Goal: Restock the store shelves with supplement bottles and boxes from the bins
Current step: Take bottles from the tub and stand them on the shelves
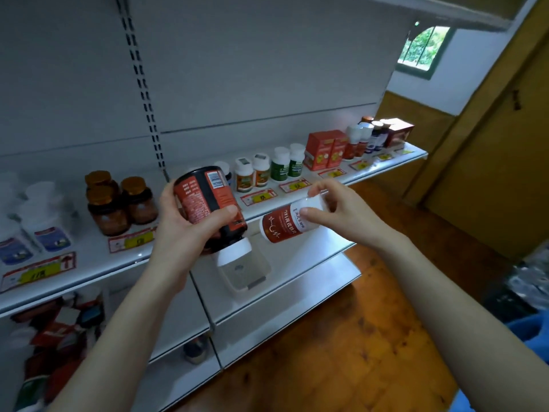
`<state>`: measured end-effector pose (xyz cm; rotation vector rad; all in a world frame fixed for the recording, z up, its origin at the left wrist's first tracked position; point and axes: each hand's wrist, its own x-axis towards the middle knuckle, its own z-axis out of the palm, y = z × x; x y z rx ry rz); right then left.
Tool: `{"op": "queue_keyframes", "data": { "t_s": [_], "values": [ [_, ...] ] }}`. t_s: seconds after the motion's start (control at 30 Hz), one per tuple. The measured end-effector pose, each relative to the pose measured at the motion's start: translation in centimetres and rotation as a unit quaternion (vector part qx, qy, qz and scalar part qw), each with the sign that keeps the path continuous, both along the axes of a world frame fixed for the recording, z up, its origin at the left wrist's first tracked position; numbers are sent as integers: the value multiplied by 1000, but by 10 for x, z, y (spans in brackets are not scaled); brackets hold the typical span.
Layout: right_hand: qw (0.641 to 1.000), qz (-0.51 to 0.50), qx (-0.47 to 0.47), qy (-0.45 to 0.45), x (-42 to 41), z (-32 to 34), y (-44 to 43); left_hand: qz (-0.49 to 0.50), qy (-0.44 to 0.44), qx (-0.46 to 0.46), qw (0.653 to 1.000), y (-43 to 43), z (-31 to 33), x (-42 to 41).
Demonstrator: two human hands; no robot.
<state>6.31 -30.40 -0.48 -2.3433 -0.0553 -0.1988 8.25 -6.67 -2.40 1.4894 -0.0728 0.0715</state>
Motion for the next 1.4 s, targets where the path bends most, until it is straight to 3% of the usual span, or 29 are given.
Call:
{"op": "queue_keyframes", "data": {
  "t_s": [0.2,0.43,0.87,1.13,1.23,1.4],
  "values": [
    [995,-89,37,22,13,-8,-83,-41,24,-19,999,-79,-4,43],
    [986,-151,72,-28,67,14,-176,-96,63,-55,992,-184,2,123],
    [937,-206,257,-115,192,48,-295,-62,75,-63,993,-318,27,276],
    [958,-86,209,-175,302,56,-331,78,27,-46,995,-332,33,312],
    [973,2,180,-145,353,50,-338,137,33,-62,988,-337,36,309],
    [988,141,36,-56,418,29,-350,211,32,-106,971,-357,42,288]
  ]
}}
